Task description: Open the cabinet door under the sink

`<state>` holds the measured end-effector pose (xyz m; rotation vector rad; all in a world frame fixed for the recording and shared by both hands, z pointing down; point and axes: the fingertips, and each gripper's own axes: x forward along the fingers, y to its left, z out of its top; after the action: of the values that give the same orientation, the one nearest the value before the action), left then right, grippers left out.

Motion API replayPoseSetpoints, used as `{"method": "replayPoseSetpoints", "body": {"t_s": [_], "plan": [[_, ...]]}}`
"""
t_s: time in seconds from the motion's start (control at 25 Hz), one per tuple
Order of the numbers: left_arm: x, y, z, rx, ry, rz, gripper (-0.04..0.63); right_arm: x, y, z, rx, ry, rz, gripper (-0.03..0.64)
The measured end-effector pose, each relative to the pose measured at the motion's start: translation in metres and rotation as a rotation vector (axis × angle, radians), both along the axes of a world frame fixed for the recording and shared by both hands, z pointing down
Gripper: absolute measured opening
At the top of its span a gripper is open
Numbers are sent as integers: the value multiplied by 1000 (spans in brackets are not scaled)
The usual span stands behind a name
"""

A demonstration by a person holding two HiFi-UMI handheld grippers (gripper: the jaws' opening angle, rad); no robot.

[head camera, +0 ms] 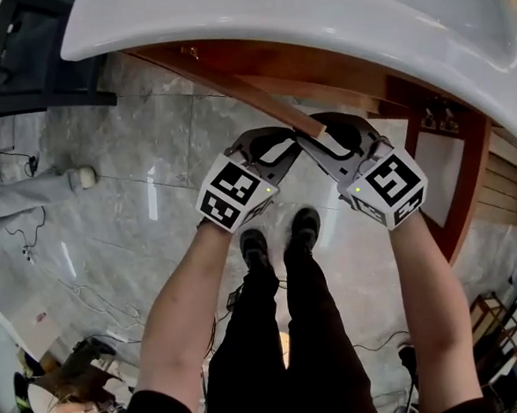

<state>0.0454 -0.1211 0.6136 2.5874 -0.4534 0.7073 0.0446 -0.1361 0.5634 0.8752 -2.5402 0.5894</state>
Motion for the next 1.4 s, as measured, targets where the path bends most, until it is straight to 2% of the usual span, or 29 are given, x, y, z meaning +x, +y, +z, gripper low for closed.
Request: {"method": "replayPoseSetpoints", "body": {"t_s": [0.4, 0.92, 1.16, 1.4], "plan": [[-47, 39, 1, -13, -17, -25, 85, -44, 46, -1, -22, 22, 7, 125], [-131, 72, 5, -1, -62, -43, 100, -126, 90, 2, -79, -35, -42, 124], [-189, 78, 7, 2, -97, -148, 117, -175, 98, 3, -102, -54, -97, 134], [-246, 76, -3, 14, -103, -263, 117, -225, 94, 3, -143, -102, -106, 120]]}}
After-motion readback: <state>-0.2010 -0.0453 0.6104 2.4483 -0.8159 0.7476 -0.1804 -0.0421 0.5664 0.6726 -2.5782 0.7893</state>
